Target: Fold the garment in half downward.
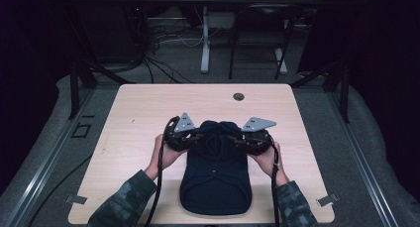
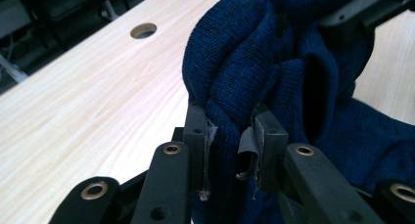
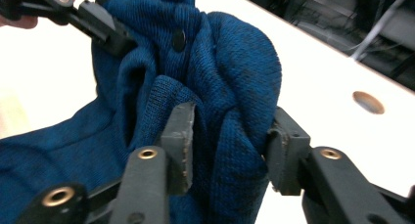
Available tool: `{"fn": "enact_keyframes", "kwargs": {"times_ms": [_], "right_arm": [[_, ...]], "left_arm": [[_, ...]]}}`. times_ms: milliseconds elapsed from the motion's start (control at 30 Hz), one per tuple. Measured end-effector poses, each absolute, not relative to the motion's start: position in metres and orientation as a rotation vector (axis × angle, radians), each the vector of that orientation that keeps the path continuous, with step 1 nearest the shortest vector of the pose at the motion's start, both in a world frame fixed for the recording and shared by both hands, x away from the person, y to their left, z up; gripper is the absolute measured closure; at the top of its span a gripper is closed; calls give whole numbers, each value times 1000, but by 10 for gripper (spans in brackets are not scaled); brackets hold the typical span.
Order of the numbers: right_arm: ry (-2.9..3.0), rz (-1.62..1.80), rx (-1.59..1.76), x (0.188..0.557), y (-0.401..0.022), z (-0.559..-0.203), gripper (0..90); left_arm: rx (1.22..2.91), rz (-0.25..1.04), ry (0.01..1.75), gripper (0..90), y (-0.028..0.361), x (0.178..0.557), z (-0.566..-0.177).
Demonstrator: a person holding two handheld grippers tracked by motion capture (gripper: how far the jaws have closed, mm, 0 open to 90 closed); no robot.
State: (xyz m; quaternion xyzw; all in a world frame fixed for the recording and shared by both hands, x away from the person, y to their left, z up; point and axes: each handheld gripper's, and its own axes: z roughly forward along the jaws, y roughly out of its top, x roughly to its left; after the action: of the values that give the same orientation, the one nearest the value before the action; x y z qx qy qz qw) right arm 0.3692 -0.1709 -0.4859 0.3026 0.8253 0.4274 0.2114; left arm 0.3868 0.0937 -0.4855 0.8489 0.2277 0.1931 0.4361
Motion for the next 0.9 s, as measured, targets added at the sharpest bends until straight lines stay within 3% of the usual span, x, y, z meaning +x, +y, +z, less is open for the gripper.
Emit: {"fn": "enact_keyframes", "kwargs": {"times_ms": [100, 133, 267, 500, 633, 900], "right_arm": [[2333, 1170, 876, 372, -171, -489, 511], [2328, 1153, 874, 371, -171, -490, 601], [2296, 1124, 811, 365, -169, -490, 700], [2268, 1095, 702, 351, -161, -492, 704], [2232, 1164, 684, 349, -161, -492, 713], [2184, 1197, 619, 344, -159, -487, 721]], "left_arm": [[2118, 505, 548, 733, 92, 384, -484], [2117, 512, 545, 732, 92, 383, -484], [2139, 509, 527, 730, 96, 378, -485], [2146, 513, 521, 723, 105, 370, -487], [2116, 463, 519, 705, 113, 371, -484], [2099, 195, 538, 608, 121, 388, -494]]}}
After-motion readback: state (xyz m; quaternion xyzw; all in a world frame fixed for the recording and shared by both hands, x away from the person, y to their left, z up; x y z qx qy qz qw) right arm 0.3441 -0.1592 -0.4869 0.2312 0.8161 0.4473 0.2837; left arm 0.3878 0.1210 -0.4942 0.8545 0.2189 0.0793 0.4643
